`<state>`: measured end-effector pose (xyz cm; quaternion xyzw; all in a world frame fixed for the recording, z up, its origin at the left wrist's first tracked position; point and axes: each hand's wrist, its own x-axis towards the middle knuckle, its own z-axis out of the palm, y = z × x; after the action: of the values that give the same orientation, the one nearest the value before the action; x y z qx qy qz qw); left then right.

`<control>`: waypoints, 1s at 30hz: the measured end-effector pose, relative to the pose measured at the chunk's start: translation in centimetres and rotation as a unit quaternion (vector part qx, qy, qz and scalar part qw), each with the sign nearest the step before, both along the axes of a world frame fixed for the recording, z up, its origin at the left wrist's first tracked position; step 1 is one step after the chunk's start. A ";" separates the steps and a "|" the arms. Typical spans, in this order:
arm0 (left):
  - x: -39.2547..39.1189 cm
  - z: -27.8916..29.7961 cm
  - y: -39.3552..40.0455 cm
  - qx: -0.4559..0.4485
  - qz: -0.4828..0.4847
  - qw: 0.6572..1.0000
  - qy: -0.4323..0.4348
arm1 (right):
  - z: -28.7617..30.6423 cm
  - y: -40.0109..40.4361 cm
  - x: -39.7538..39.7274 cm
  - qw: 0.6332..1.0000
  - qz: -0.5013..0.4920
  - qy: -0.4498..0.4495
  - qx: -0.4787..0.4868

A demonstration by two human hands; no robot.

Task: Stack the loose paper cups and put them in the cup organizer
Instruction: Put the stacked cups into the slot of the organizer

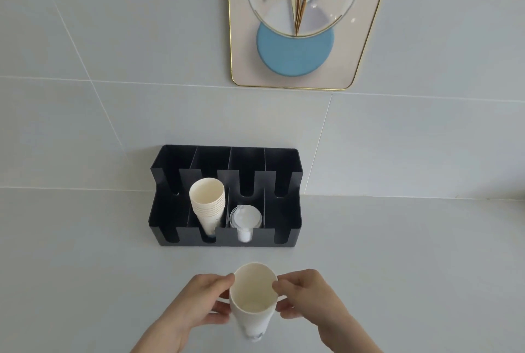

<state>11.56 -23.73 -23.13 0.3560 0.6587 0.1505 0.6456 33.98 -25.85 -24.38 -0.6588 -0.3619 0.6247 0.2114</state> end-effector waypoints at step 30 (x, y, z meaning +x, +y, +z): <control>-7.8 15.4 25.3 0.244 0.002 0.969 -0.048 | 16.5 23.5 -9.7 0.959 -0.139 -0.046 0.243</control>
<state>3.76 1.56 -7.73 0.4932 0.5715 0.3248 0.5698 24.26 -2.31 -7.91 -0.6593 -0.4172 0.4513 0.4332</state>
